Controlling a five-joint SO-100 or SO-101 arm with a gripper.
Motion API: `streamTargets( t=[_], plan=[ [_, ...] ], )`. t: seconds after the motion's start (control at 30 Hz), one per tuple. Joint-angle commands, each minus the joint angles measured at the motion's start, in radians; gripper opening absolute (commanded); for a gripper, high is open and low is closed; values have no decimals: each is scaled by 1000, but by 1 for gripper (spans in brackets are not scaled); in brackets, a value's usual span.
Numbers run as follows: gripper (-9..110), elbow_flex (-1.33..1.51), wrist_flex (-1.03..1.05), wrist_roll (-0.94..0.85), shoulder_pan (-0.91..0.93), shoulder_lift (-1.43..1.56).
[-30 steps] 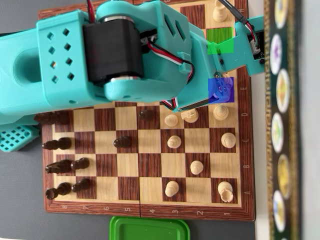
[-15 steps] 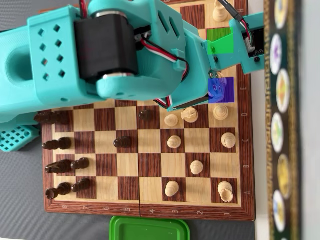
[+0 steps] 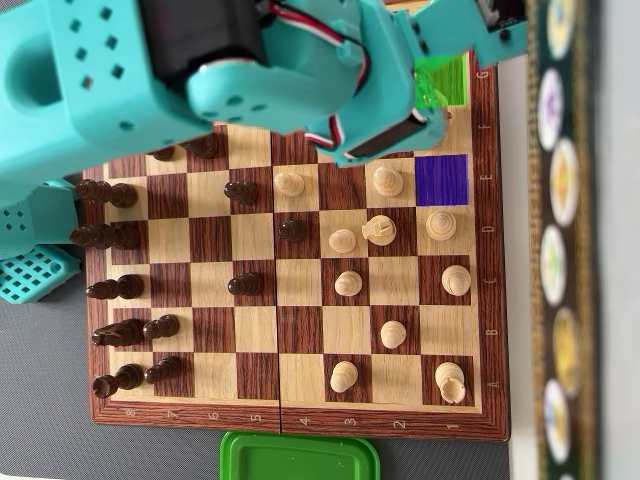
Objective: Play chess
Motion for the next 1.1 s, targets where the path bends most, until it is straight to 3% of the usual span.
streamTargets(
  t=[0.0, 1.07],
  plan=[
    [6, -44, -18, 6, -26, 66],
    [6, -40, -18, 9, -95, 63]
  ],
)
